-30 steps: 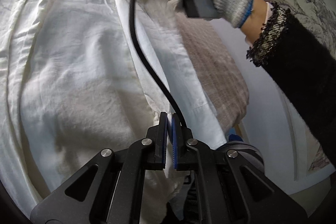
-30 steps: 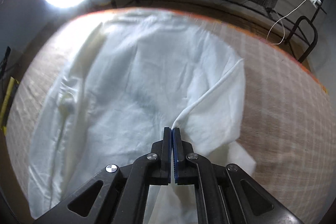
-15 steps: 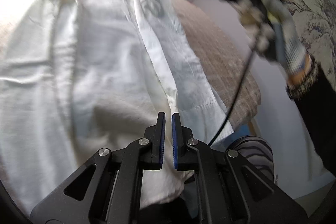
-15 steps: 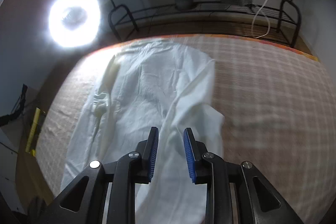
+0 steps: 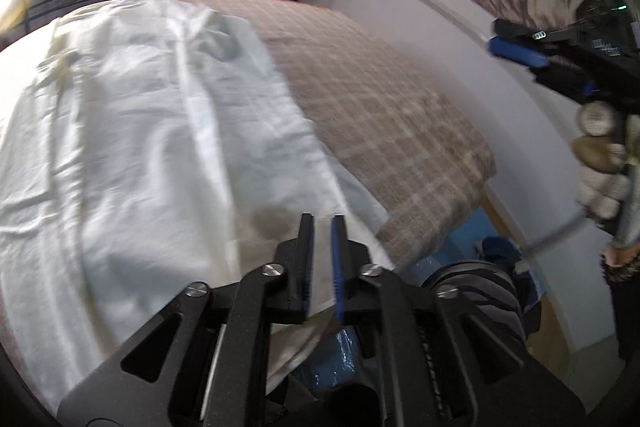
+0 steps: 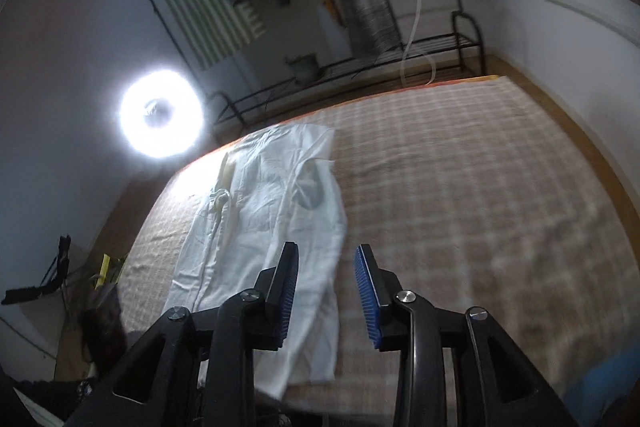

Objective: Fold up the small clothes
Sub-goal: 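Grasp the shirt's hem with the right tool and lift it toward the collar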

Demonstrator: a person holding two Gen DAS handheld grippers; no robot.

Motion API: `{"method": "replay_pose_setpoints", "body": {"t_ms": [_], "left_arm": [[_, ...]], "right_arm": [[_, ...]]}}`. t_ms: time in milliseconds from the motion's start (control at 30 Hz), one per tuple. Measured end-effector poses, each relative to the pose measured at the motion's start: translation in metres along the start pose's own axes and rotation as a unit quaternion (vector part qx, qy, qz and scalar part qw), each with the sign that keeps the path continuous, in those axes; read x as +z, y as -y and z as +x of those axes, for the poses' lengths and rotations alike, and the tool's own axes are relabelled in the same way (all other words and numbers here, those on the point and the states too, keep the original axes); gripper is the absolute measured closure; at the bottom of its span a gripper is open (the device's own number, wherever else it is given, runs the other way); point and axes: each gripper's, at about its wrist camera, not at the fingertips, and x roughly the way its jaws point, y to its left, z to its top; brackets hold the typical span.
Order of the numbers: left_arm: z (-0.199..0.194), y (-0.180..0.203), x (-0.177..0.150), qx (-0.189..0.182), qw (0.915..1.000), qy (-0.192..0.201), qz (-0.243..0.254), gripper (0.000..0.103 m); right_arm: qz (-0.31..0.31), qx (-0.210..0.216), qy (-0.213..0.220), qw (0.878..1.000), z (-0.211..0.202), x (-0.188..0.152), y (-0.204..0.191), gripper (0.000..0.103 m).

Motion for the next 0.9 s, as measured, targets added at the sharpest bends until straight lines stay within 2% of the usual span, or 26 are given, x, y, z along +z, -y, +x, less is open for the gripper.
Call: {"method": "replay_pose_setpoints", "body": {"t_ms": [33,100,167,200,300,367,433,567,600,667,733,767,833,900], "left_arm": [[0.005,0.007,-0.001,0.001,1.0000,-0.006,0.001,0.076],[0.020,0.016,-0.001,-0.001,0.9998,-0.020,-0.002,0.065],[0.029,0.027,-0.003,0.001,0.9996,-0.029,0.000,0.064],[0.038,0.035,-0.003,0.015,0.9992,-0.036,0.009,0.063],[0.055,0.048,-0.003,0.042,0.9977,-0.048,0.025,0.052],[0.066,0.057,-0.002,0.052,0.9963,-0.059,0.035,0.050],[0.073,0.065,-0.003,0.063,0.9951,-0.061,0.046,0.038],[0.084,0.079,-0.007,0.107,0.9894,-0.056,0.081,0.036],[0.085,0.080,-0.007,0.116,0.9883,-0.052,0.084,0.040],[0.086,0.079,-0.008,0.141,0.9848,-0.044,0.092,0.058],[0.084,0.070,-0.005,0.147,0.9852,-0.033,0.081,0.090],[0.082,0.063,-0.003,0.144,0.9868,-0.031,0.067,0.095],[0.071,0.041,0.003,0.097,0.9949,-0.029,0.007,0.096],[0.052,0.023,0.005,0.065,0.9967,-0.011,-0.049,0.097]], "right_arm": [[0.004,-0.002,0.003,1.000,-0.006,-0.003,0.002,0.071],[0.012,-0.008,0.012,1.000,-0.022,-0.014,0.008,0.071],[0.014,-0.011,0.018,1.000,-0.031,-0.022,0.011,0.071],[0.015,-0.012,0.021,1.000,-0.036,-0.027,0.012,0.071],[0.019,-0.011,0.025,0.999,-0.049,-0.039,0.017,0.071],[0.023,-0.007,0.027,0.999,-0.053,-0.045,0.019,0.071],[0.027,-0.006,0.027,0.999,-0.056,-0.052,0.023,0.071],[0.038,-0.005,0.026,0.999,-0.055,-0.061,0.031,0.071],[0.041,-0.004,0.025,0.999,-0.054,-0.062,0.033,0.071],[0.045,0.001,0.025,0.999,-0.052,-0.064,0.035,0.071],[0.044,0.005,0.022,0.999,-0.046,-0.064,0.035,0.071],[0.043,0.007,0.019,0.999,-0.040,-0.063,0.035,0.071],[0.043,0.012,0.012,0.999,-0.030,-0.061,0.034,0.071],[0.049,0.022,0.000,0.999,-0.012,-0.055,0.035,0.071]]}}
